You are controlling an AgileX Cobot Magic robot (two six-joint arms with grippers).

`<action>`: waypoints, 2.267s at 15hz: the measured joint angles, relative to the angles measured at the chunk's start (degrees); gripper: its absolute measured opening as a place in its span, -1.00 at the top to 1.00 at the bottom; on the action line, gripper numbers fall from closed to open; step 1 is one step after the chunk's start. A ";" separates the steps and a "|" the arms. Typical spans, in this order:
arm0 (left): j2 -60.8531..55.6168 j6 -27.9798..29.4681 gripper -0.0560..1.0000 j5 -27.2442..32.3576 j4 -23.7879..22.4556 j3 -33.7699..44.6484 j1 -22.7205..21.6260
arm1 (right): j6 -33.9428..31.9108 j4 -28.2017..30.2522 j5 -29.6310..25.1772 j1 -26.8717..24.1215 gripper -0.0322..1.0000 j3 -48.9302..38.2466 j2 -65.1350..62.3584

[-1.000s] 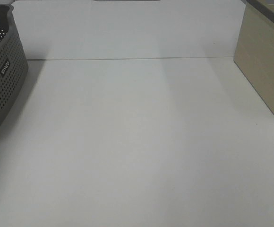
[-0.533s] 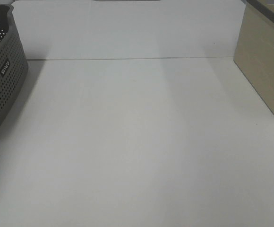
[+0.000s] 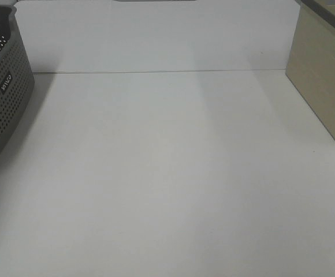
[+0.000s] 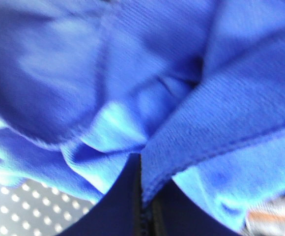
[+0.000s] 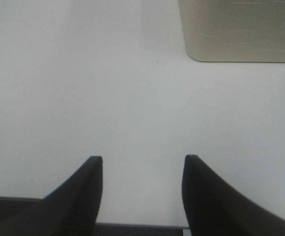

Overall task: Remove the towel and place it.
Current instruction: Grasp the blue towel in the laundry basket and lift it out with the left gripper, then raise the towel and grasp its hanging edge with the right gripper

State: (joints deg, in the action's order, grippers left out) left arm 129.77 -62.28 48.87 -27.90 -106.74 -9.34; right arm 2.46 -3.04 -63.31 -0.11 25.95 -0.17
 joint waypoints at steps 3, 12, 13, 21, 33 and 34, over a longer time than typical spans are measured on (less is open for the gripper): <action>-2.64 4.24 0.89 1.49 -2.01 0.00 0.00 | 0.00 0.00 0.00 0.00 -0.05 0.00 0.00; -20.63 12.61 0.89 7.28 -0.46 -0.11 3.09 | 0.00 0.00 0.00 0.00 -0.05 0.00 0.00; -23.15 12.78 0.89 7.62 -0.46 -0.11 3.90 | 0.00 0.00 0.00 0.00 -0.05 0.00 0.00; -36.38 20.17 0.89 7.96 -0.92 -0.11 11.34 | 0.00 -0.06 0.00 0.00 -0.05 0.00 0.00; -42.11 29.56 0.89 14.78 -8.54 -5.16 37.53 | 0.00 -1.15 0.11 0.00 -0.05 0.00 0.00; -42.17 31.51 0.89 14.90 -8.77 -5.27 39.59 | 0.00 -1.32 0.52 0.00 -0.05 0.06 0.00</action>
State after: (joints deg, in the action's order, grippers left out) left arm 87.61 -30.77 63.77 -36.67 -112.01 30.25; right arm 2.46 -4.35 -62.80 -0.11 26.01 -0.17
